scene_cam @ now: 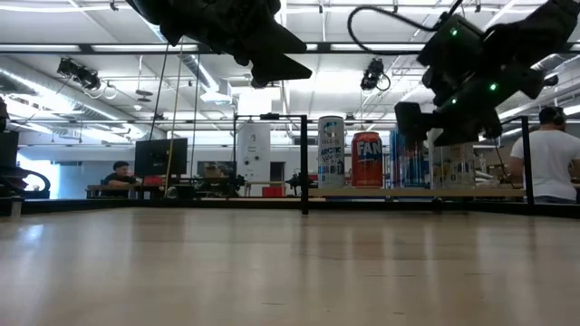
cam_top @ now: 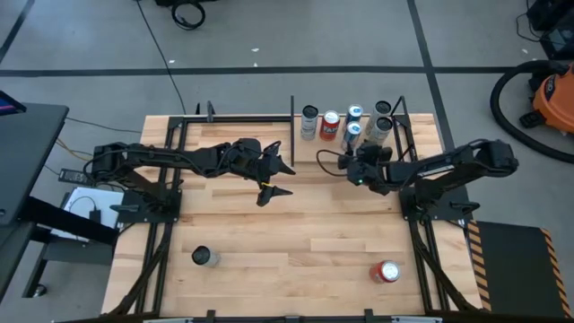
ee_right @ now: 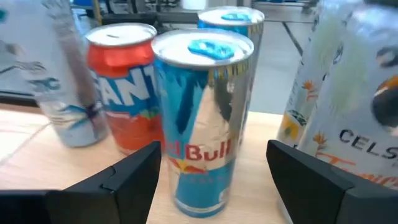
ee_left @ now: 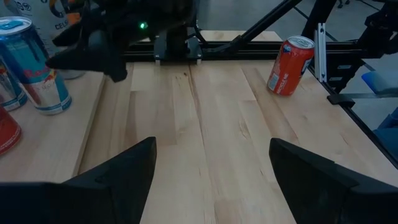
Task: Place canned beverage on shelf
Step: Put the blue soda can on the shelf aligned with the other blue soda can
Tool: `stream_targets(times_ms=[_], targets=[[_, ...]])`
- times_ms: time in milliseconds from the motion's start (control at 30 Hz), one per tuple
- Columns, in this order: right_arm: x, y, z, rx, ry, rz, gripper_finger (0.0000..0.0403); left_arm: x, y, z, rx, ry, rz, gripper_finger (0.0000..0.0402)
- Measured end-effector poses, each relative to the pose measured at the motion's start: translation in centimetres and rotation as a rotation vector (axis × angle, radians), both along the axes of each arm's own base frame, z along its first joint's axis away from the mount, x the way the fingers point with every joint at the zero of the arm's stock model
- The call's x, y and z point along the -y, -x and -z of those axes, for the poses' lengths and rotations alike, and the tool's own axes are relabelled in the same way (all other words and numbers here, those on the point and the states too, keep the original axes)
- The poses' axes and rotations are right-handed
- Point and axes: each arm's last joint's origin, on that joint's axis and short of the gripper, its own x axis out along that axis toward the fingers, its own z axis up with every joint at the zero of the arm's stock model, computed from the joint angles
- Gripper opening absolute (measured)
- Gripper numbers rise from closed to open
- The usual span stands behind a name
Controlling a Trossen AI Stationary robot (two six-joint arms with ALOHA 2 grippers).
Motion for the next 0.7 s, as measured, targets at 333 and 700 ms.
stream_targets(times_ms=[333,700], targets=[[-1.7,0.9,-2.7,0.028,0.042,-0.114,0.0301,0.4,0.0,0.0,0.0,-0.001,0.011,0.0314],[-2.3,-0.1,-3.9,0.116,-0.022,-0.342,0.0297,0.7,-0.1,0.0,0.002,-0.002,0.022,0.0314]])
